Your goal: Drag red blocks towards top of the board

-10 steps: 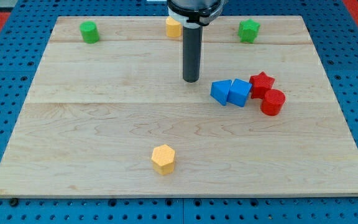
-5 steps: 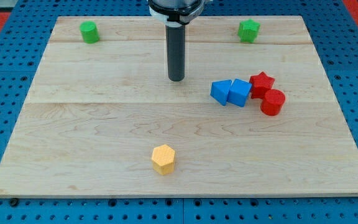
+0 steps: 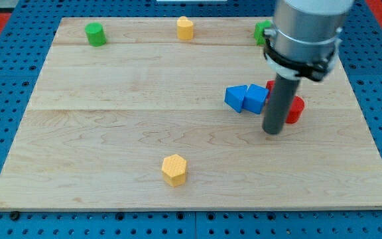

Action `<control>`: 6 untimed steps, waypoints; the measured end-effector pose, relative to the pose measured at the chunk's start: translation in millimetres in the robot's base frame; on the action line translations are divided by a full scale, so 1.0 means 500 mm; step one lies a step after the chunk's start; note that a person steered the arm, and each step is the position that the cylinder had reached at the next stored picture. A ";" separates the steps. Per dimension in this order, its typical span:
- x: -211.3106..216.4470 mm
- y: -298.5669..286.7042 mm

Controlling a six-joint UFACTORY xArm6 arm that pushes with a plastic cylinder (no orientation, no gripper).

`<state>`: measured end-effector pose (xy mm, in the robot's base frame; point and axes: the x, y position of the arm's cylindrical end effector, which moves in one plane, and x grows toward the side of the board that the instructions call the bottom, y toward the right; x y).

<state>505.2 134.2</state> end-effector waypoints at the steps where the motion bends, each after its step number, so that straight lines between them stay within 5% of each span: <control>1: 0.094 -0.003; 3: 0.061 0.045; 6: -0.109 0.072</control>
<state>450.9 170.2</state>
